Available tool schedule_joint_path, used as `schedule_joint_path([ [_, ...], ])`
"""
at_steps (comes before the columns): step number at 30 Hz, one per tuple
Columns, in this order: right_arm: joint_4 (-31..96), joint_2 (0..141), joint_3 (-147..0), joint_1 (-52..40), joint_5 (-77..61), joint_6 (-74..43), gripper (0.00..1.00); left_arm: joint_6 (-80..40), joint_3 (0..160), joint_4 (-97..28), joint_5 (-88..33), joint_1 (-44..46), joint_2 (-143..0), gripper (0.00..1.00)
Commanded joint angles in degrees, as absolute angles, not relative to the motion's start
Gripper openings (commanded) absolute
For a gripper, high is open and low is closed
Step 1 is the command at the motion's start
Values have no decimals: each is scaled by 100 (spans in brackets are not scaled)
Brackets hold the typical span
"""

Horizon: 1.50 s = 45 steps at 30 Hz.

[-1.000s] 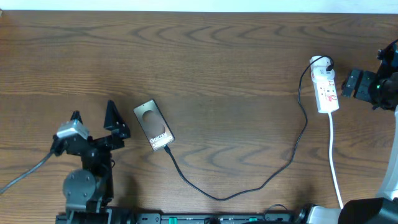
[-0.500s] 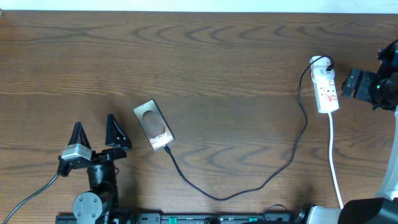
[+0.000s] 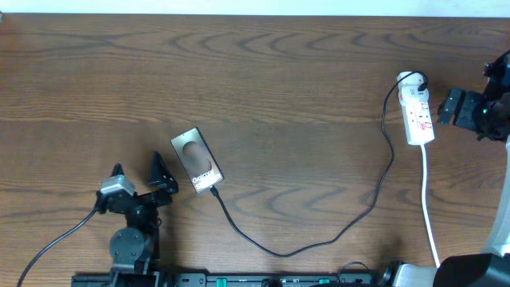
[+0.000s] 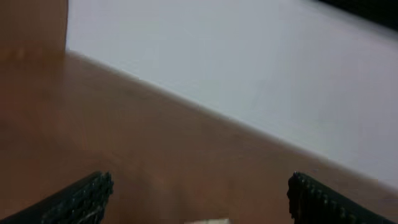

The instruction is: Plug charger to phone and switch on socket

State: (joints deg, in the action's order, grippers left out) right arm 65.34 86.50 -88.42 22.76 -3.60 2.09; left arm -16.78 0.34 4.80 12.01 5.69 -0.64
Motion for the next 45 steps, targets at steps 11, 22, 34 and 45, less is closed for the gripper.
schedule_joint_path([
  [11,6539,8593,-8840,2279,-336,174,99,-1240,23,-320,1267,576,-8,92],
  [22,6541,8593,-8840,2279,-336,174,99,-99,27,-386,810,576,-8,92],
  [34,6539,8593,-8840,2279,-336,174,99,-108,27,-362,816,576,-23,92],
  [45,6539,8593,-8838,2279,-336,174,99,-108,27,-362,816,576,-23,92],
])
